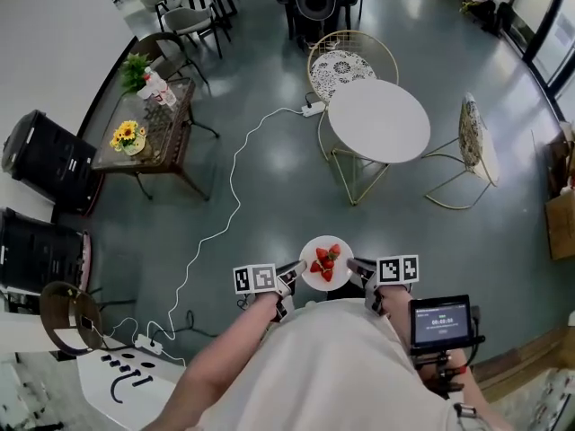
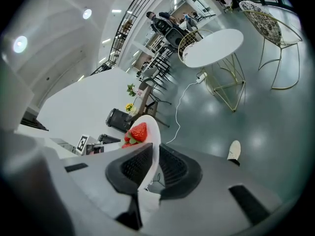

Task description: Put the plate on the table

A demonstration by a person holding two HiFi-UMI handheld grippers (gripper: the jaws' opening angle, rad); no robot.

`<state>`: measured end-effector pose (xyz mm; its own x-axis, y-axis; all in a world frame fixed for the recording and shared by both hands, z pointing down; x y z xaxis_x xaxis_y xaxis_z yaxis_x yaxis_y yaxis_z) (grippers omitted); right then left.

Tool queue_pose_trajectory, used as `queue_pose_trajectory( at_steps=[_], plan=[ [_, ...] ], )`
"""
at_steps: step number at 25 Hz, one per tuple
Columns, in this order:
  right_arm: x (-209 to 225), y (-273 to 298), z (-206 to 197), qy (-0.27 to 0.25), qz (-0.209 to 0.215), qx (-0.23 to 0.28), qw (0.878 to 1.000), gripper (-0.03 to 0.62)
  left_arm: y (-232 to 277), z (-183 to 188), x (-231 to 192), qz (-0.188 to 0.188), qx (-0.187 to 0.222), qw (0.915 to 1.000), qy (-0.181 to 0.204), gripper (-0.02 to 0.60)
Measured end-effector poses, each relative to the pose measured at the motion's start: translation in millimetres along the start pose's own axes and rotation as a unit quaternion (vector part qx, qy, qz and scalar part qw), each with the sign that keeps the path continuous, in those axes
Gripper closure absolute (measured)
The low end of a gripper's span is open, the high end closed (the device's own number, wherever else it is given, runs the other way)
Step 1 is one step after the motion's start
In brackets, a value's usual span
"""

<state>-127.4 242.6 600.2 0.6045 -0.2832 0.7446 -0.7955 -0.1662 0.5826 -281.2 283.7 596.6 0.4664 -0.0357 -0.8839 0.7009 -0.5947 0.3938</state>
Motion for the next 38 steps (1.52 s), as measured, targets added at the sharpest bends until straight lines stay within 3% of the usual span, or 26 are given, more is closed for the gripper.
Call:
queue_pose_trajectory(
  at_steps=[11, 17, 23, 30, 38],
  plan=[
    [2, 14, 32, -0.020, 0.007, -0.003, 1.000, 0.557, 10, 26, -6, -0.012, 0.017, 0.9997, -0.011, 0.554],
    [46, 5, 126, -0.004, 0.011, -0.001, 1.000, 0.557, 89, 96, 17, 0.004, 0.006, 1.0000, -0.003, 0.554],
    [74, -4, 172, -0.005, 0.013, 0.012, 1.000, 0.557, 137, 128, 26, 0.002, -0.001, 1.0000, 0.002, 0.554],
    [99, -21, 207, 0.007, 0.010, 0.025, 1.000, 0.557, 178, 148, 46, 0.001, -0.010, 0.9999, 0.005, 0.554],
    [121, -15, 226, 0.032, 0.006, 0.031, 0.999, 0.557, 205, 167, 40, 0.011, -0.031, 0.9994, 0.012, 0.554]
  ],
)
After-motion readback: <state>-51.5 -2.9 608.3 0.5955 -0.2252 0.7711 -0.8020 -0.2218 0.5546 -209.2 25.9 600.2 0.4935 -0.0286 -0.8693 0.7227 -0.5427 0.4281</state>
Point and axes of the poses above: the fingertips, and each gripper's own axes: y forward along the fingers, x to its right, z out of its top, the point moved 2 cm from there along -y, backward along the fingers, and after that the axes turned 3 degrees about -z, right-handed, at the moved point
